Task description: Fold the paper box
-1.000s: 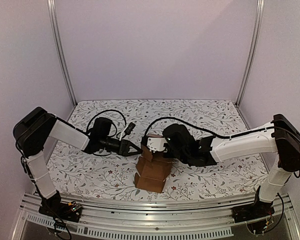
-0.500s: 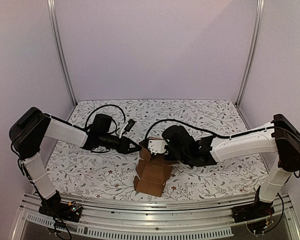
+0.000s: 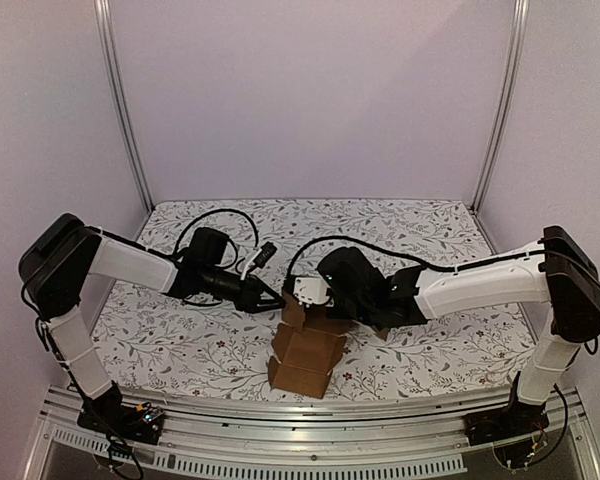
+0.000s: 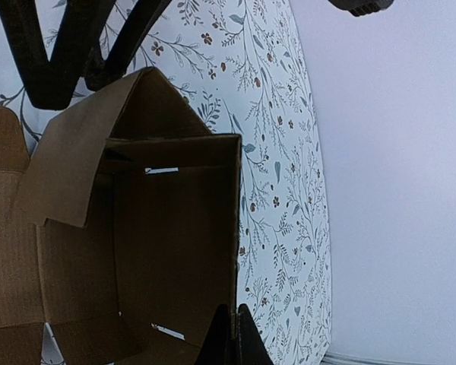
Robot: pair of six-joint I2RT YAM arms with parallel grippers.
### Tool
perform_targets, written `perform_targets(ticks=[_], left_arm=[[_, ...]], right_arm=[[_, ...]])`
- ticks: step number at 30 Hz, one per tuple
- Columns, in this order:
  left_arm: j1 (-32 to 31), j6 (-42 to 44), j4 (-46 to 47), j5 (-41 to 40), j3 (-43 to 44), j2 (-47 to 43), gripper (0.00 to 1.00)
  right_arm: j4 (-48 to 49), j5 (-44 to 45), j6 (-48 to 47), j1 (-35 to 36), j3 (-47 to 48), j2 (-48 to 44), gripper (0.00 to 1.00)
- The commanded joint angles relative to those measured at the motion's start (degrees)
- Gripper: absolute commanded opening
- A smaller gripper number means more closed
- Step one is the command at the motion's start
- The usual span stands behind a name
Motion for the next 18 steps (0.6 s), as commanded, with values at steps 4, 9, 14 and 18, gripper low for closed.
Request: perform_targets(ticks=[4,9,14,18], left_arm=[[-1.1,2.2,-2.8,0.2,1.6,1.2,0.4],[-1.2,2.2,-3.1,-0.5,2.5,2.2,0.4],[-1.2,2.1,-3.0,-0.6,2.6,2.3,0.4],[-1.3,2.2,-3.1,-0.5,2.7,2.4,0.4]], right_arm=[[-3.6,0.9,2.2,-1.1,2.1,1.7,0.0],[-3.8,1.1,2.1,-1.1,1.6,2.1,0.0],[-3.6,2.0,2.2,-1.1,0.3,2.3,0.0],[-3.2,3.5,1.3,-0.8,-0.3,3.3,0.0]])
